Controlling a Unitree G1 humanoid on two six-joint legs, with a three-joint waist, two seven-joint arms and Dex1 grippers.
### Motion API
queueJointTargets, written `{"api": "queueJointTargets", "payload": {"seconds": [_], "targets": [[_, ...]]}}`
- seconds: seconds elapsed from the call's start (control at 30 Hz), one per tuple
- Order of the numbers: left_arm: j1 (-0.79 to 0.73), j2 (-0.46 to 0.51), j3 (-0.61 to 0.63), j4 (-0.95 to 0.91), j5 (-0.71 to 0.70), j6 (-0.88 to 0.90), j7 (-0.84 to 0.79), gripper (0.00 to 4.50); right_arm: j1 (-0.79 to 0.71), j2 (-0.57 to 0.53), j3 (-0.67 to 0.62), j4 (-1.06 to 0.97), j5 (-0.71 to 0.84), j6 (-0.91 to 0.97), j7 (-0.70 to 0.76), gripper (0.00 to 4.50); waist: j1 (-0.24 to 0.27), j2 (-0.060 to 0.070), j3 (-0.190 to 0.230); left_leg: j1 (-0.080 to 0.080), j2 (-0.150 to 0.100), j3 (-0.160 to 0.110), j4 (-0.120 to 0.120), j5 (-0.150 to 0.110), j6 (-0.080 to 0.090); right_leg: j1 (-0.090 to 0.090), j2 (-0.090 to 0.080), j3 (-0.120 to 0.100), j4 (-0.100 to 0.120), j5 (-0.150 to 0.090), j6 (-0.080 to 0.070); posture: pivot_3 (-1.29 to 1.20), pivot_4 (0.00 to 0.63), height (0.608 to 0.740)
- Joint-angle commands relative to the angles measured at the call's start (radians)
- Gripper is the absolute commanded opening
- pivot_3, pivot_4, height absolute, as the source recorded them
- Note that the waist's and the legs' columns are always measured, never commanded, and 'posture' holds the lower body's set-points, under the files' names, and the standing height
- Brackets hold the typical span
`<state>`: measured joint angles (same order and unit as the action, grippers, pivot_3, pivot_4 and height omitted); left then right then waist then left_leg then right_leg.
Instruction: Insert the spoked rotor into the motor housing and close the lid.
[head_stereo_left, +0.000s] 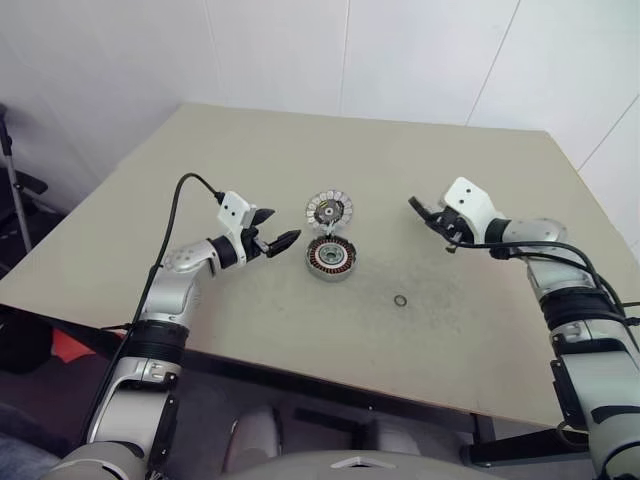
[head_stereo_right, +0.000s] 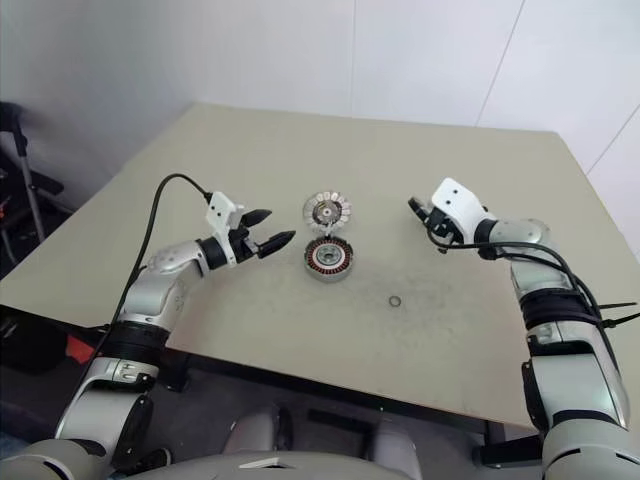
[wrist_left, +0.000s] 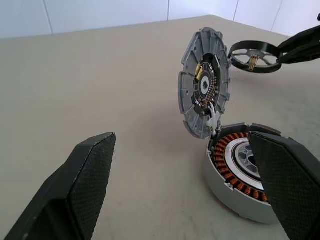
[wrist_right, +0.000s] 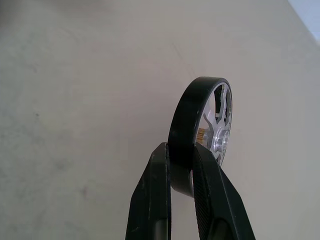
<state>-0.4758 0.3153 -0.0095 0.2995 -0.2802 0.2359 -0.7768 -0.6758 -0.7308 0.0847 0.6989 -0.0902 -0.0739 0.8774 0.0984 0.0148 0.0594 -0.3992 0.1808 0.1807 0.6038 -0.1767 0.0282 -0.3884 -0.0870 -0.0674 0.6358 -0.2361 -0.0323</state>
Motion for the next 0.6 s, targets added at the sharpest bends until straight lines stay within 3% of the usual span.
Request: {"api": "queueJointTargets", "payload": {"seconds": [0.03, 0.27, 0.6], "targets": [[-0.022, 0.001, 0.005, -0.014, 0.004, -0.026, 0.001, 4.50, -0.033, -0.043, -0.006, -0.048, -0.018, 0.004, 0.003, 0.51, 0.000, 0.000, 0.000, 0.000, 0.000, 0.000, 0.000, 0.000, 0.000, 0.000, 0.000, 0.000, 0.000, 0.000, 0.000, 0.00, 0.000, 0.740], [-0.025, -0.003, 0.006, -0.004, 0.010, -0.032, 0.001, 4.50, 0.054, -0.081, 0.013, -0.196, -0.008, 0.086, 0.115, 0.51, 0.001, 0.000, 0.000, -0.002, 0.000, 0.000, 0.000, 0.000, 0.000, -0.002, 0.000, 0.000, 0.000, 0.000, 0.000, 0.00, 0.000, 0.740], [-0.022, -0.003, 0.006, -0.005, 0.013, -0.031, 0.000, 4.50, 0.101, -0.133, 0.051, -0.208, -0.089, 0.141, 0.096, 0.51, 0.001, 0.000, 0.000, -0.001, 0.000, 0.000, 0.000, 0.000, 0.000, -0.001, 0.000, 0.000, -0.001, 0.000, 0.000, 0.00, 0.000, 0.740]]}}
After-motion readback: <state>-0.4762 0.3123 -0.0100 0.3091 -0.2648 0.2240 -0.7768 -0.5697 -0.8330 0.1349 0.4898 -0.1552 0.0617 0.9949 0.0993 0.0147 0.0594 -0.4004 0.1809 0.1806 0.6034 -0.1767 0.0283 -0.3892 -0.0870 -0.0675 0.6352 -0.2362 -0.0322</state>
